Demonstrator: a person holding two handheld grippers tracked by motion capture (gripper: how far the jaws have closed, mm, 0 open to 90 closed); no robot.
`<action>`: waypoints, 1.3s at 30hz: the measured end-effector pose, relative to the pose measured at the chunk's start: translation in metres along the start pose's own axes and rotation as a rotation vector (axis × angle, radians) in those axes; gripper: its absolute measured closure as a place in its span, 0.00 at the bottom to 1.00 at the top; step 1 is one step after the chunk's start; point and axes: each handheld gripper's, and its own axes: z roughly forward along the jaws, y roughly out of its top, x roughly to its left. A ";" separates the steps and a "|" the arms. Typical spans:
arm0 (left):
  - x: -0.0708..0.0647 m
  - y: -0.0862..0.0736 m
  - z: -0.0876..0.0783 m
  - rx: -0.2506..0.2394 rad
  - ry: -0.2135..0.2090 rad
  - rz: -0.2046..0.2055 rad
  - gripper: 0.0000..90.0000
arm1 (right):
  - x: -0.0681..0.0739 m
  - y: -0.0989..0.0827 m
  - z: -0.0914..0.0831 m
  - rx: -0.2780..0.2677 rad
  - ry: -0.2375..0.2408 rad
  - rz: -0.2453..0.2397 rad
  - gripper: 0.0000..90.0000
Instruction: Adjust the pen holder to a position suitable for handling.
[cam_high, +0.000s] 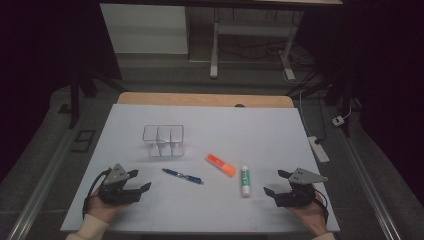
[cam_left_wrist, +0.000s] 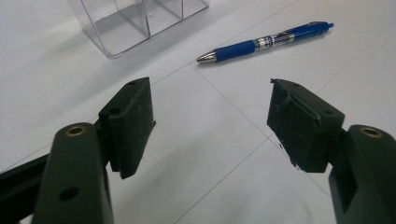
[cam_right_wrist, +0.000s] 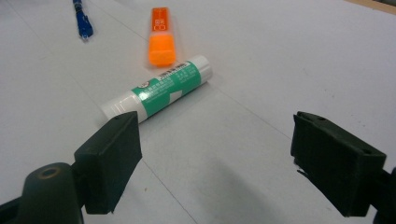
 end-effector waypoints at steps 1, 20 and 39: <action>0.000 0.000 0.000 0.000 0.000 0.000 0.35 | 0.000 0.000 0.000 0.001 -0.001 0.001 0.17; 0.001 0.000 0.001 0.010 0.000 0.005 0.35 | 0.000 -0.002 0.002 0.027 -0.003 -0.006 0.19; 0.017 0.012 0.009 0.014 0.047 -0.029 0.37 | 0.001 -0.001 0.002 0.027 -0.003 -0.005 0.20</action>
